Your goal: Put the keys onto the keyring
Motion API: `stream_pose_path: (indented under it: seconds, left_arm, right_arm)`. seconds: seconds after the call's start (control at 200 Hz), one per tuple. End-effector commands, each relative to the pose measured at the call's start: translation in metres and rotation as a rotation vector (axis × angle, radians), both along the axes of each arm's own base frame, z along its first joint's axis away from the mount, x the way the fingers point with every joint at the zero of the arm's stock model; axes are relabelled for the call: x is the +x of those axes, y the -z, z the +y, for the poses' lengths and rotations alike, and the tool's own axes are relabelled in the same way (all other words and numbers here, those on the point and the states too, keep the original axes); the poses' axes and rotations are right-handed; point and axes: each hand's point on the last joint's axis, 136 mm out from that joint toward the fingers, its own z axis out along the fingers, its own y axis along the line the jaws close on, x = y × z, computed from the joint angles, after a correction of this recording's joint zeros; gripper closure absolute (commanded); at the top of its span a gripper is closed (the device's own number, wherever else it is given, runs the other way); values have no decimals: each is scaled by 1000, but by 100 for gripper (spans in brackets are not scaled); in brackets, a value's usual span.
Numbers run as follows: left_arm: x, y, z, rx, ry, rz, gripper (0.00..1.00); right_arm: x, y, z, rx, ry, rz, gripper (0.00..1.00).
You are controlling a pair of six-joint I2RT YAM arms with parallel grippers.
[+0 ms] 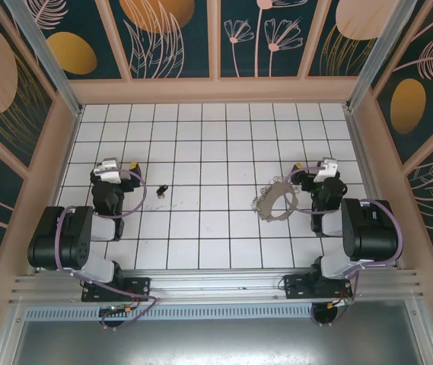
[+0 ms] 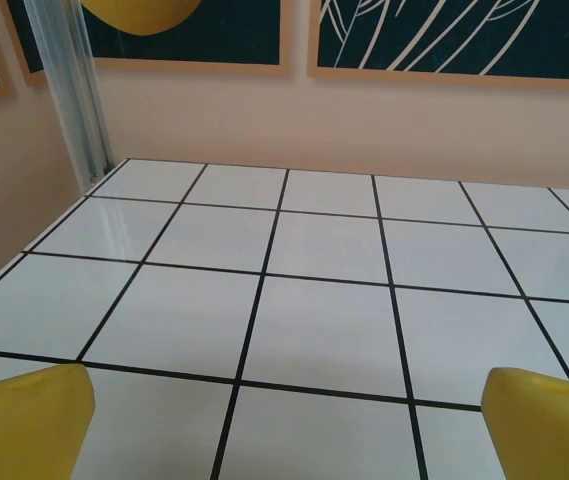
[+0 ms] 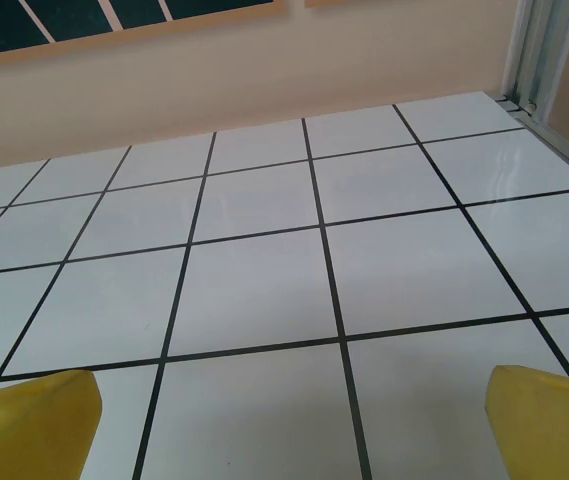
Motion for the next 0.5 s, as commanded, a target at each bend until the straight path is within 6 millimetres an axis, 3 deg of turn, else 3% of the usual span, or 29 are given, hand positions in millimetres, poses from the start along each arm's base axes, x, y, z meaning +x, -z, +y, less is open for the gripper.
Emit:
stream_pose_path:
  seconds: [0.0, 0.49]
  left_arm:
    - [4, -7, 2, -10, -2, -24, 1]
    - [6, -6, 2, -12, -7, -14, 1]
  right_arm:
    - [4, -13, 1, -15, -7, -53, 1]
    - [4, -12, 0, -14, -7, -50, 1]
